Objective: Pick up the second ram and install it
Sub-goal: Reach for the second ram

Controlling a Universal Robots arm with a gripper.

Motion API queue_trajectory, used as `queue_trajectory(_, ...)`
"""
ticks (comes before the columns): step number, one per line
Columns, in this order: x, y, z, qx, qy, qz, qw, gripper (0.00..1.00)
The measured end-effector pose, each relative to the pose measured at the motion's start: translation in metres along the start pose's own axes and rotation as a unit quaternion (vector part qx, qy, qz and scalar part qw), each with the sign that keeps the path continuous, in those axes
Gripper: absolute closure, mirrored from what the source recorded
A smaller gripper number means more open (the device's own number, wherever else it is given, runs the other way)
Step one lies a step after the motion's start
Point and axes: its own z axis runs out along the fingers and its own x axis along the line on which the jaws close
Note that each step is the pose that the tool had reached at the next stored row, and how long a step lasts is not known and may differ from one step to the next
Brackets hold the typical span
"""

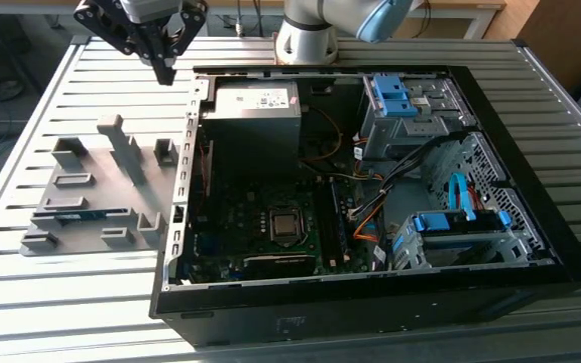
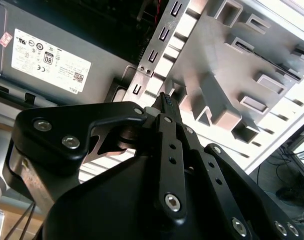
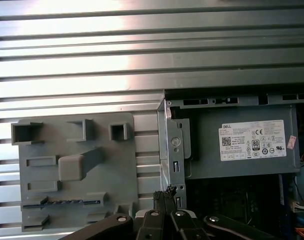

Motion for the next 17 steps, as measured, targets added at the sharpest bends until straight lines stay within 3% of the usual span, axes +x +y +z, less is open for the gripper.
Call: queue_trajectory(17,0.0141,-0.0010,-0.0003,0.0000,0.0000,0.000,1.0000,0.89)
